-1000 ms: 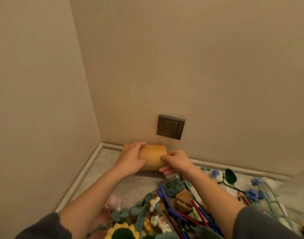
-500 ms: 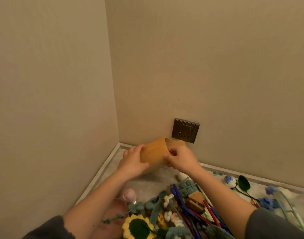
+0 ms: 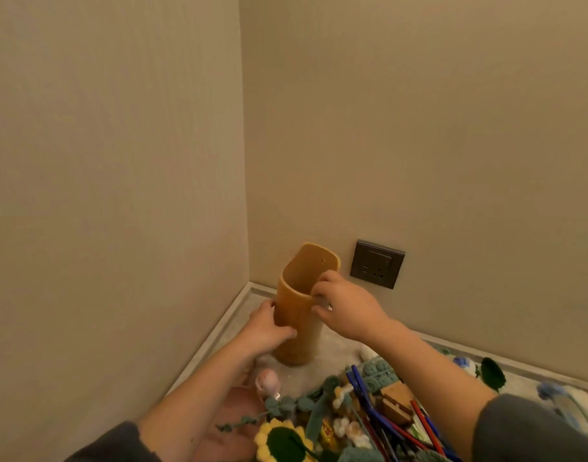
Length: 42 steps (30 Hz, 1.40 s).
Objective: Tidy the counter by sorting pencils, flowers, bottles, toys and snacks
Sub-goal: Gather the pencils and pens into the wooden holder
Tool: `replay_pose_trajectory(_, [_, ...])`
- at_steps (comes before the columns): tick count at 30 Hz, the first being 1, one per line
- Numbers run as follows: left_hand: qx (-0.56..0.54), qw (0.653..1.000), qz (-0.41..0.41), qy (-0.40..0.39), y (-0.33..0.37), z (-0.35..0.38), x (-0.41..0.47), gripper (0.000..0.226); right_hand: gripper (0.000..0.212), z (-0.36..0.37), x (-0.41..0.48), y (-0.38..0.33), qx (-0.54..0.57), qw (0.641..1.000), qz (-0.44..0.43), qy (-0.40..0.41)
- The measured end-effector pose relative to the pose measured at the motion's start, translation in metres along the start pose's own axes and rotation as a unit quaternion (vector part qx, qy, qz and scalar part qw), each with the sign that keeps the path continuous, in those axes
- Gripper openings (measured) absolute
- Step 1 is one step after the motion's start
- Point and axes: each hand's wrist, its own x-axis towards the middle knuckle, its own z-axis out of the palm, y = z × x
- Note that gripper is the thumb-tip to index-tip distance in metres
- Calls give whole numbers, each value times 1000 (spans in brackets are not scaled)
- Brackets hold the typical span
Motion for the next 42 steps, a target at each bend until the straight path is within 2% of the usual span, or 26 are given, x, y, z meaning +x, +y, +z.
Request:
replay_pose_trajectory(3, [-29, 999, -26, -11, -1, -1, -3, 76, 32, 3, 1, 7, -72, 996, -30, -39])
replay_pose_trajectory(5, [-39, 999, -23, 1, 1, 1, -3, 72, 33, 6, -3, 11, -78, 995, -30, -57])
replay_pose_trajectory(9, [-74, 997, -19, 11, 15, 2, -7, 62, 36, 10, -14, 18, -33, 998, -45, -11])
replay_pose_trajectory(12, [-85, 996, -37, 19, 20, 3, -12, 64, 40, 4, -26, 20, 21, 998, -49, 41])
replay_pose_trajectory(15, [-112, 991, -57, 55, 23, 9, -24, 63, 38, -1, -44, 19, 77, 992, -16, 98])
replay_pose_trajectory(18, [-140, 987, -62, 49, 30, 19, -40, 56, 32, 0, -68, 20, 137, 982, 44, 118])
replay_pose_trajectory(25, [-142, 987, -32, -60, 52, 62, -86, 43, 26, 15, -130, 32, 191, 964, 139, 122])
replay_pose_trajectory(32, [-157, 986, 11, -63, 54, 108, -126, 24, 24, 29, -178, 49, 247, 947, 181, 93])
replay_pose_trajectory(37, [-128, 988, 61, -67, 52, 137, -148, 17, 24, 32, -207, 68, 235, 945, 214, 80])
replay_pose_trajectory(42, [-90, 994, 51, -46, 51, 167, -155, 20, 36, 44, -226, 79, 180, 957, 222, 47])
